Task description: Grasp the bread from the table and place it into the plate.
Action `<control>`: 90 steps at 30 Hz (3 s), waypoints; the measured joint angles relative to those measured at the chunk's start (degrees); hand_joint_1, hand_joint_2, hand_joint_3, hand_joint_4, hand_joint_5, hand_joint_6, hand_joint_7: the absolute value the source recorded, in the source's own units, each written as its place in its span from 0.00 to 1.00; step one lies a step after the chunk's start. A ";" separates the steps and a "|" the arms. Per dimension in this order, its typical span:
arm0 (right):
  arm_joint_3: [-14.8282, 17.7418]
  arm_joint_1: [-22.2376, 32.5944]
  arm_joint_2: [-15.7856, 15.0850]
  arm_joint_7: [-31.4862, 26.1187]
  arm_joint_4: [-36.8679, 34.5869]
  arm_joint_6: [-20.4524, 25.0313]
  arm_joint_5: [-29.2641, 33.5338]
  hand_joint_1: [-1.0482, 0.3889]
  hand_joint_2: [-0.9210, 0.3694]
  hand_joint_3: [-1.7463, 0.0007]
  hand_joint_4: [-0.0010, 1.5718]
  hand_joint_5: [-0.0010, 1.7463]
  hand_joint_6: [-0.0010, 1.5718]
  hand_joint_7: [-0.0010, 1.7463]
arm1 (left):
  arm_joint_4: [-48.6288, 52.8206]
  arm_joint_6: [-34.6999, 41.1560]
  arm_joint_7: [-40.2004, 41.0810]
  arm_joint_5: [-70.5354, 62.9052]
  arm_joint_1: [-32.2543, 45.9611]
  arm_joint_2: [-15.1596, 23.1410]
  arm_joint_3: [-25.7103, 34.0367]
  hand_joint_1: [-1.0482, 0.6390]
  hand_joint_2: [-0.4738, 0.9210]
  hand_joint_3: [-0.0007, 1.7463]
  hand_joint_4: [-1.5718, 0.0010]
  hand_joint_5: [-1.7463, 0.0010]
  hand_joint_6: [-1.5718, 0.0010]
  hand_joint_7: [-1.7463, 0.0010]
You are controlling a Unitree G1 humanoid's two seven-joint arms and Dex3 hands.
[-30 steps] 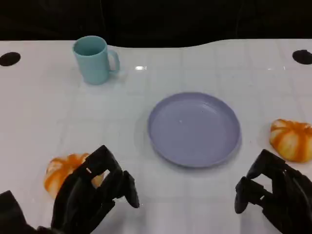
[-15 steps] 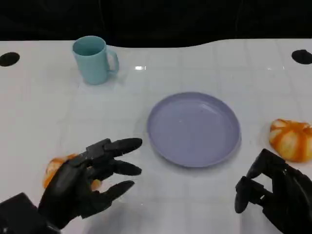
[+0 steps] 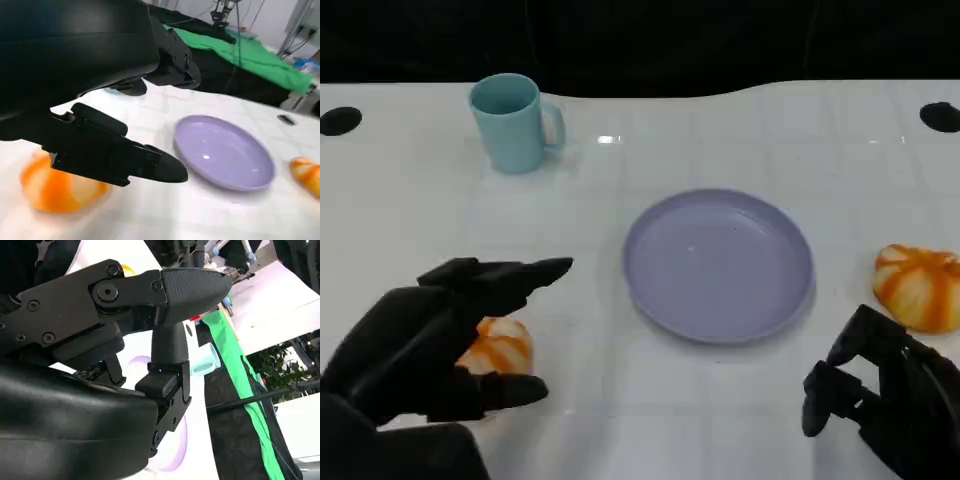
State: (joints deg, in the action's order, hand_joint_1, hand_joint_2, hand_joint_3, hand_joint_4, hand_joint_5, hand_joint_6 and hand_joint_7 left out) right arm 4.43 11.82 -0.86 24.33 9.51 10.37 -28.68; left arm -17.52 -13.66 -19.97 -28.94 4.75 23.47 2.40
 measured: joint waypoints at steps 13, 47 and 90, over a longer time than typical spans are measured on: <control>-0.02 -0.34 0.11 -0.91 -0.13 0.14 0.02 0.32 0.00 0.82 0.48 1.00 0.40 0.89 | -5.18 10.97 -3.43 -23.28 -2.09 6.01 -6.91 0.31 0.97 0.00 0.94 0.94 0.85 1.00; -0.36 0.46 0.22 -1.63 1.18 0.82 0.11 0.32 0.00 0.81 0.48 1.00 0.40 0.89 | 41.54 11.75 12.78 -23.74 -22.57 2.56 -23.84 0.46 1.00 0.19 0.60 0.20 0.48 0.69; 0.38 -1.07 -0.44 0.58 -2.48 0.63 0.04 0.33 0.00 0.78 0.47 1.00 0.37 0.93 | 50.97 -6.93 31.87 -2.13 -34.79 -8.73 -18.21 0.51 0.60 0.79 0.44 0.00 0.55 0.00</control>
State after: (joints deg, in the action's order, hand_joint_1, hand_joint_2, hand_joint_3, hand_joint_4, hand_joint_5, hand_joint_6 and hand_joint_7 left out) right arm 4.81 10.75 -1.30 24.91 7.03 11.00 -28.63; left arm 33.45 -20.58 11.91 -31.07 -30.04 14.74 -15.81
